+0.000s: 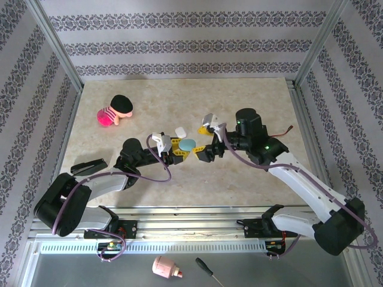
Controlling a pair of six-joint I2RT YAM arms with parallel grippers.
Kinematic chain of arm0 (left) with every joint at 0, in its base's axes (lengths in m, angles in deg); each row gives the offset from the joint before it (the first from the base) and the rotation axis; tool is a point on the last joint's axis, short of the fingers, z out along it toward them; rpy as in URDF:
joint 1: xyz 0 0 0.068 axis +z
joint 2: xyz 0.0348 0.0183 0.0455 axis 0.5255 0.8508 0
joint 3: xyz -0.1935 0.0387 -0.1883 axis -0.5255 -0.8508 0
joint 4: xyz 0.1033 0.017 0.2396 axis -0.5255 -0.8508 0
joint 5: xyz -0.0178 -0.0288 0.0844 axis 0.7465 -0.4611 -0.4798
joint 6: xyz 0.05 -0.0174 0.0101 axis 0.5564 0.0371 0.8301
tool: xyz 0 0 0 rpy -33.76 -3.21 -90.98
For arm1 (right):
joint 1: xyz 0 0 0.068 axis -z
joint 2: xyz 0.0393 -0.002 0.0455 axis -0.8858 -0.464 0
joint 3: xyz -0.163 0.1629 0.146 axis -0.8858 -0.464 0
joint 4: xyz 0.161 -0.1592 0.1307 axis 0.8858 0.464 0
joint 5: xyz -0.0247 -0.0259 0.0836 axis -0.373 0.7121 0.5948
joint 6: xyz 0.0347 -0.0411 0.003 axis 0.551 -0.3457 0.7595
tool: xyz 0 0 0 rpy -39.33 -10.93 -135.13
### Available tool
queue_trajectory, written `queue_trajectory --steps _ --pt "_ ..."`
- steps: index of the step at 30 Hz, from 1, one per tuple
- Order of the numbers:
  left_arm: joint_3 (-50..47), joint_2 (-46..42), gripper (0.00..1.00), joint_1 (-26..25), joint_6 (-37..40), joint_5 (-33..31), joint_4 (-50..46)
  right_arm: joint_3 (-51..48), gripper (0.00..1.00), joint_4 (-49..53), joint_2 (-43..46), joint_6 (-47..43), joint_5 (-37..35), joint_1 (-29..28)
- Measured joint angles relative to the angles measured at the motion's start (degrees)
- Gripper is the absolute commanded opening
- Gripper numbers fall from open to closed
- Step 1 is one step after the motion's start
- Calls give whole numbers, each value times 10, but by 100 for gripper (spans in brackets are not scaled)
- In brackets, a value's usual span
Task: Insert the wireless bluetooth earbuds into the charging case
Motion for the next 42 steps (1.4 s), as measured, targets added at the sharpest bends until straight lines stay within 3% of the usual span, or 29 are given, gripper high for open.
queue_trajectory --steps 9,42 --pt "-6 -11 32 0 -11 17 -8 13 81 23 -53 -51 -28 -15" --pt "-12 -11 32 6 -23 34 -8 37 80 6 -64 -26 -27 9"
